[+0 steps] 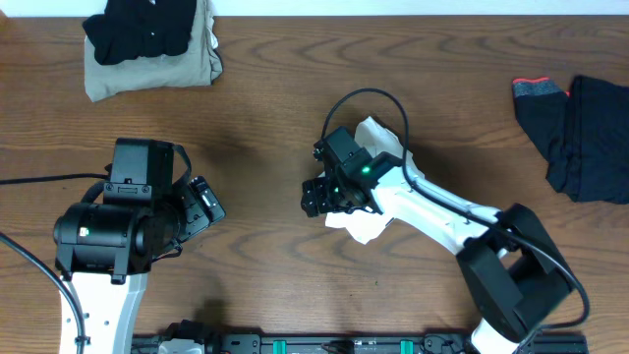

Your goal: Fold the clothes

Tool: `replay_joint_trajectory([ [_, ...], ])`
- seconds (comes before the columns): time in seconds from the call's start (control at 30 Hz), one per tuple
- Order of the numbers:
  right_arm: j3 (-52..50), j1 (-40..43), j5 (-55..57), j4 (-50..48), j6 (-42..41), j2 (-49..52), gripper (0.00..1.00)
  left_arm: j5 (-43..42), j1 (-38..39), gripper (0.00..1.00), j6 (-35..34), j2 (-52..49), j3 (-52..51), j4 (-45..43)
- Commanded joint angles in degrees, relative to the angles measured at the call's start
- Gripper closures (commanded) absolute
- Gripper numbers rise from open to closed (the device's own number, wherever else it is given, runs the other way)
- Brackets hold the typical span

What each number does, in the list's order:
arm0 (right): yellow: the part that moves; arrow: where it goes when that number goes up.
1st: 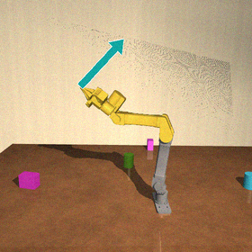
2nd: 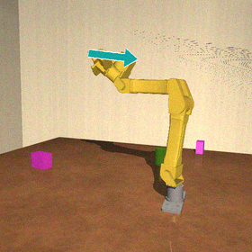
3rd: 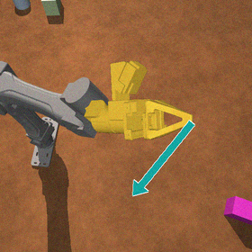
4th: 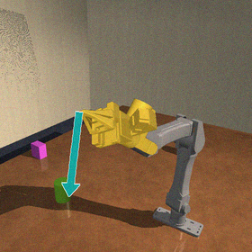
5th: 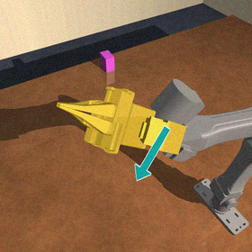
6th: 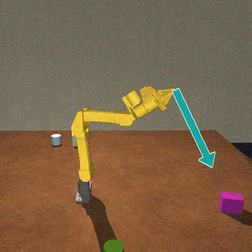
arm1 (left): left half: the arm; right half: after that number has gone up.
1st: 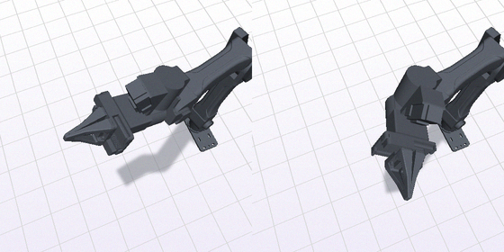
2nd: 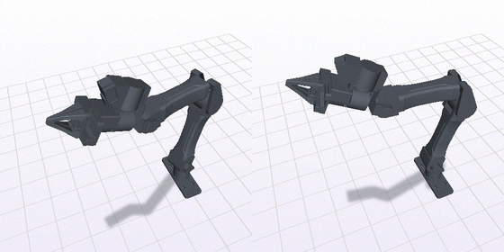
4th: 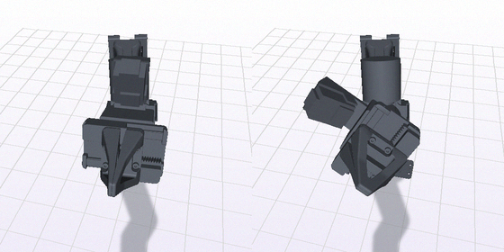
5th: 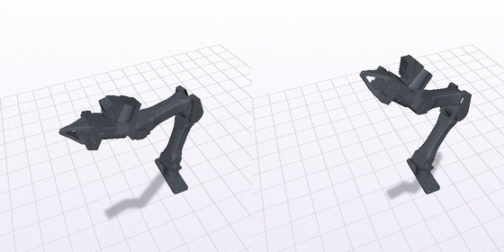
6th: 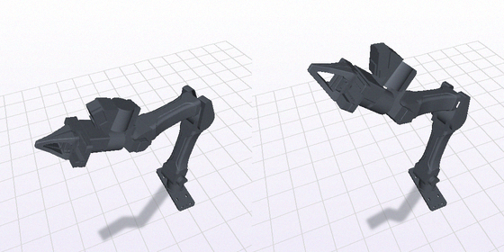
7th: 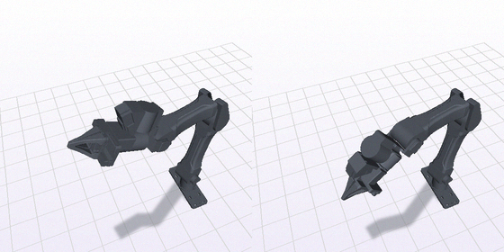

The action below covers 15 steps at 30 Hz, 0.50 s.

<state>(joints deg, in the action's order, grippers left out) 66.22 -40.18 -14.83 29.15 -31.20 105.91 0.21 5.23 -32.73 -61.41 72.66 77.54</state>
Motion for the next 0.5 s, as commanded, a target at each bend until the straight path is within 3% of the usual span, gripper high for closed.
replay_joint_trajectory([
  [0.0, -0.37, -1.33, -0.66, -1.57, -0.17, 1.22, 0.28, 0.44, -0.35, 0.02, 0.94, -0.02, -0.13, 0.00],
  [0.27, -0.35, -5.07, -10.27, -11.41, 5.90, 1.20, 0.28, 0.44, -0.35, 0.02, 0.94, -0.02, -0.13, -0.02],
  [0.47, -0.35, -6.82, -11.15, -11.65, 7.06, 1.20, 0.23, 0.44, -0.35, 0.02, 0.94, -0.02, -0.13, 0.00],
])
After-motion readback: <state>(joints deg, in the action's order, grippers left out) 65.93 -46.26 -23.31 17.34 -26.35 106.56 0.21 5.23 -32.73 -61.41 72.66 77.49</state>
